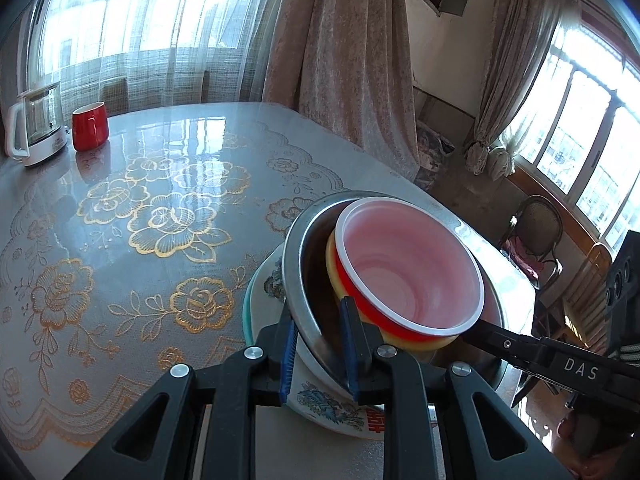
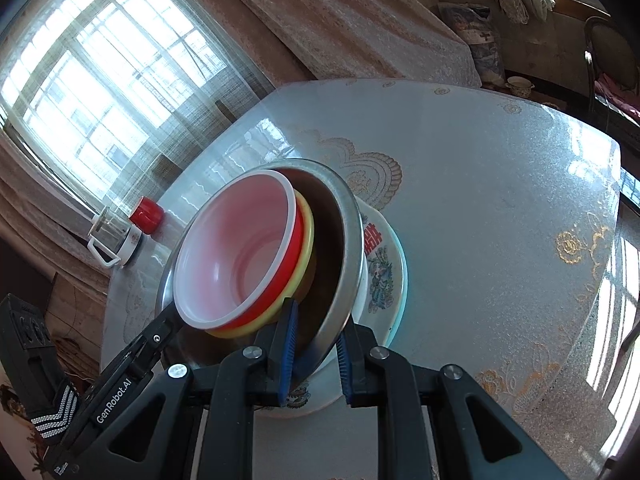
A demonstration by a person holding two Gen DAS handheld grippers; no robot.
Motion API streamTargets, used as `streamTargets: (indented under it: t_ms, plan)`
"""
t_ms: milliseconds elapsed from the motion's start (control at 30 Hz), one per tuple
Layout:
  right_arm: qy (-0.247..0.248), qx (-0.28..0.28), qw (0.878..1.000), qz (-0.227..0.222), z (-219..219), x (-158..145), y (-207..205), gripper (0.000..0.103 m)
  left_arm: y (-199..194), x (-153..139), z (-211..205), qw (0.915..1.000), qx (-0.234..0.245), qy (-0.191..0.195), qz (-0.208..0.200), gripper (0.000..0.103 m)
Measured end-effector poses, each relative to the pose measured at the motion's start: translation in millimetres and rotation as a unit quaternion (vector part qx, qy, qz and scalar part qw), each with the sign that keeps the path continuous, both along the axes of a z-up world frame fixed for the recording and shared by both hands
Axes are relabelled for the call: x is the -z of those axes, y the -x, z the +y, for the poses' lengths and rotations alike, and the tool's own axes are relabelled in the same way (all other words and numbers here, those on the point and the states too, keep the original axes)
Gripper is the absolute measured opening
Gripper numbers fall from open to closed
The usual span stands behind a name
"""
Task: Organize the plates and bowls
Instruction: 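Carry the nested bowls onto the plate stack and lower them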
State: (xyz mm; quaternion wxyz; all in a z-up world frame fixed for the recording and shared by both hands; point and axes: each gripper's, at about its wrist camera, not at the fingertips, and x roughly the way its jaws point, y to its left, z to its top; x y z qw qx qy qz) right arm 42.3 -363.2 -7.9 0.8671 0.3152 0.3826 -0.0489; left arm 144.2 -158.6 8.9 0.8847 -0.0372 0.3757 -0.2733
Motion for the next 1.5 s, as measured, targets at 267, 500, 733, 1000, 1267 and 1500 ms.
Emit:
streamTargets:
  t_ms: [267,500,733,1000,1267,1500]
  plan:
    - [0.005,-0.001,1.000,0.012,1,2,-8,0.018,-8,5,1,0.9999,-0.001,-0.002,0.011,0.022]
    - [0.005,0.000,1.000,0.017,4,7,-12,0.018,-11,13,-1,0.9998,-0.002,-0.002,0.022,0.023]
    - [0.002,0.006,1.000,0.018,2,12,-15,0.018,-11,20,-3,0.9997,-0.001,-0.004,0.026,0.024]
    - [-0.003,0.008,1.000,0.014,2,15,-13,0.019,-7,21,-1,0.9998,0.001,0.000,0.021,0.024]
    - [-0.010,0.011,1.000,0.008,1,12,-7,0.021,4,19,4,0.9999,0.002,-0.003,0.015,0.029]
    - [0.004,0.009,1.000,0.007,7,10,-3,0.021,14,16,6,0.9999,-0.002,-0.013,0.002,0.031]
